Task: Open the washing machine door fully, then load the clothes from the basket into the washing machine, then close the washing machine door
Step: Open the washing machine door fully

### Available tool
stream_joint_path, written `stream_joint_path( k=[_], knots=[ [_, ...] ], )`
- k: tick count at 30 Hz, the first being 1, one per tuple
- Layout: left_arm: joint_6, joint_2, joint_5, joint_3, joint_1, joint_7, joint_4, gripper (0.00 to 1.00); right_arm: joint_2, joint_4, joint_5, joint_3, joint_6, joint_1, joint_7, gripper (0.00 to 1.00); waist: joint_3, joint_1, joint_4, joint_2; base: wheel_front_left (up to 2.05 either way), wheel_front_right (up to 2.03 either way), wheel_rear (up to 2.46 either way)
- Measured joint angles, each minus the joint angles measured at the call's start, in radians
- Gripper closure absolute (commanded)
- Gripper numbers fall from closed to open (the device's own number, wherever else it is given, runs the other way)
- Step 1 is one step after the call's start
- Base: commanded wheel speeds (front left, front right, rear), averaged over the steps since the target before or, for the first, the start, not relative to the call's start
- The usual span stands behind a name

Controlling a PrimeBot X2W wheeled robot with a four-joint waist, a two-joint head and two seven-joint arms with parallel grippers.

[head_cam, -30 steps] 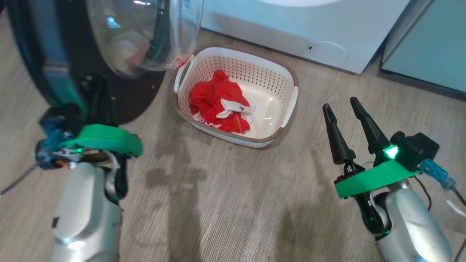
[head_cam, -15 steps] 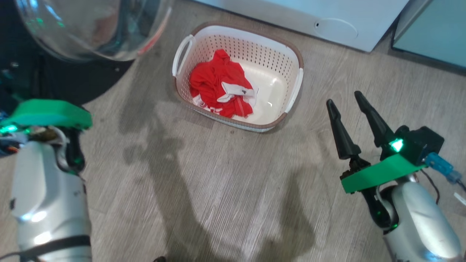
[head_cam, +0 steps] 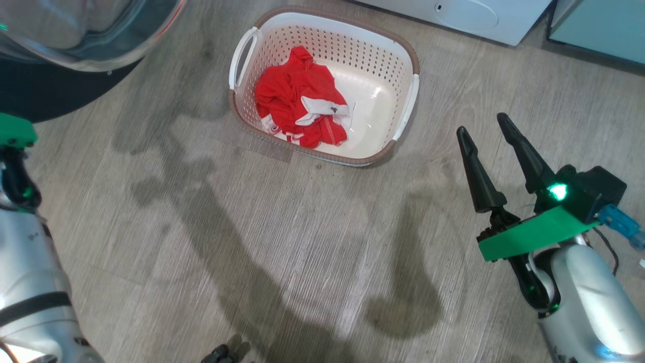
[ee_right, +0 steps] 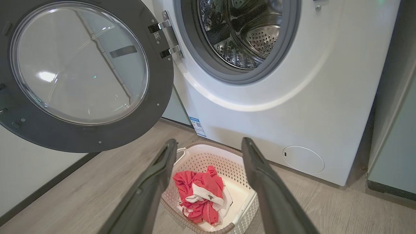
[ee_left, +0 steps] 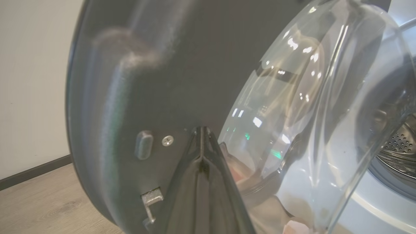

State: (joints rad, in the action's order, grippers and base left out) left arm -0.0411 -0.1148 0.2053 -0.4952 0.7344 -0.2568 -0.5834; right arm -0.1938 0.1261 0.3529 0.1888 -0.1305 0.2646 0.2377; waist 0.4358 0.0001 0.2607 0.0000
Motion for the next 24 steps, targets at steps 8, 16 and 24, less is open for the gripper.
stream_joint_path(
  k=[8,16,24],
  knots=[
    [-0.018,-0.002,-0.049,-0.029,0.026,0.0,-0.017,1.0,-0.003,-0.019,-0.006,-0.008,0.0,0.012,-0.012,0.0,0.015,0.0,0.0,0.0,0.0,0.0,0.0],
    [-0.037,0.022,-0.093,-0.036,0.017,0.0,0.016,1.0,0.001,-0.005,-0.006,-0.01,0.0,0.012,-0.017,0.0,-0.02,-0.0001,-0.005,0.0,0.0,0.0,0.0],
    [-0.067,0.071,-0.14,0.046,-0.108,0.0,0.066,1.0,0.037,0.048,0.008,-0.011,0.0,0.011,0.002,0.0,-0.108,-0.0001,-0.025,0.0,0.0,0.0,0.0]
  ],
)
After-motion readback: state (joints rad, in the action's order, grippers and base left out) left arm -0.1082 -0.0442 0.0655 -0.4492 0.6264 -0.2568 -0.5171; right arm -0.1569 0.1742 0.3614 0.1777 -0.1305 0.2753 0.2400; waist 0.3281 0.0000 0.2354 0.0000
